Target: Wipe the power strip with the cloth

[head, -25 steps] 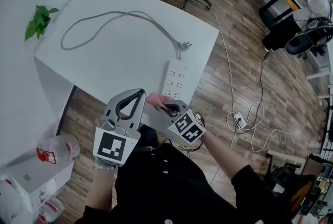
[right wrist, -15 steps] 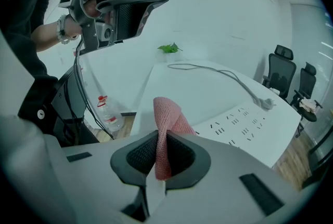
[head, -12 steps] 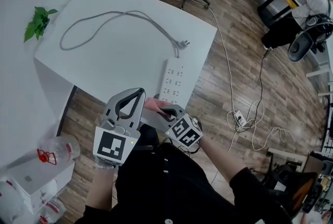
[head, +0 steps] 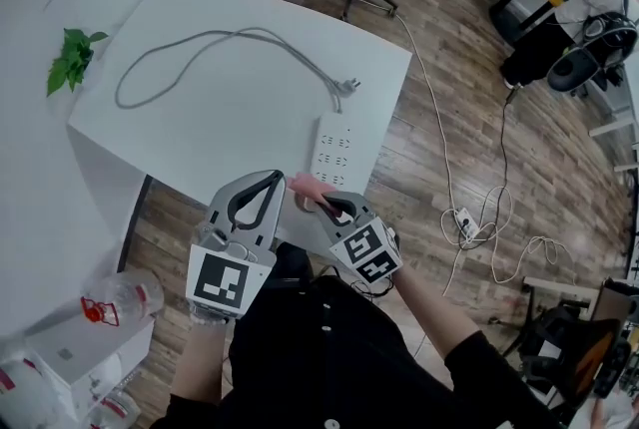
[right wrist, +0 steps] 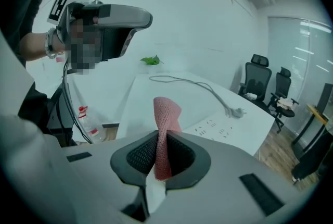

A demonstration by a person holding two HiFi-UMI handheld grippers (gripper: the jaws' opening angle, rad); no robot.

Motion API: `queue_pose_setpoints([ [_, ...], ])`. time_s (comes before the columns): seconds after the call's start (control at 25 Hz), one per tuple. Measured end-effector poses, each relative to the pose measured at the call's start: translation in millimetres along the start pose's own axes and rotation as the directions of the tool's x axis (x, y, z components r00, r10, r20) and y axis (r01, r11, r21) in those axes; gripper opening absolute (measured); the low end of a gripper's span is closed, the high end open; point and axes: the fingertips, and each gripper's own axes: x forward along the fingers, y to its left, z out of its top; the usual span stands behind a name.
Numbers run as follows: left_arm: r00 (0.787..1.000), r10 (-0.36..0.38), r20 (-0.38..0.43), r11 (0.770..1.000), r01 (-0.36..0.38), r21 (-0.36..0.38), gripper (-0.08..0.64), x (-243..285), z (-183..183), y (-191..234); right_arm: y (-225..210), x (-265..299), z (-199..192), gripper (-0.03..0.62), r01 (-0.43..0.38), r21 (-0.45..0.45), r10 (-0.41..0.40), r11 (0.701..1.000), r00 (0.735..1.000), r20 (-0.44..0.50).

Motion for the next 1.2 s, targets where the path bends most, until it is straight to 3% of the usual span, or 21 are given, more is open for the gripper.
queue_pose_setpoints([
  [0.2, 1.0, -0.022, 0.005, 1.0, 0.022, 0.008, 0.011, 5.2, 6.1, -2.1, -21.8, -25.7, 14.5, 0.055, 0.114, 0.078, -0.12, 0.99, 0.99, 0.07],
  [0.44, 0.999, -0.033, 0.017, 0.999, 0.033, -0.022, 0.011, 10.5, 12.0, -4.5, -46.3, -70.3, 14.0, 0.055, 0.232, 0.192, -0.255, 0.953, 0.961, 0.104],
  [0.72, 0.999, -0.049, 0.02, 0.999, 0.049, 0.005, 0.011, 16.5, 18.9, -10.5, -70.4, -116.3, 20.6, 0.055, 0.354, 0.253, -0.4, 0.9, 0.903, 0.16],
  [0.92, 0.997, -0.066, 0.035, 0.997, 0.065, 0.029, 0.011, 21.7, 24.7, -14.1, -76.9, -136.7, 25.8, 0.055, 0.402, 0.231, -0.445, 0.886, 0.878, 0.177],
  [1.2, 0.997, -0.068, 0.033, 0.997, 0.067, 0.034, 0.011, 24.3, 24.3, -14.1, -80.4, -140.0, 24.4, 0.055, 0.409, 0.231, -0.451, 0.883, 0.875, 0.174],
])
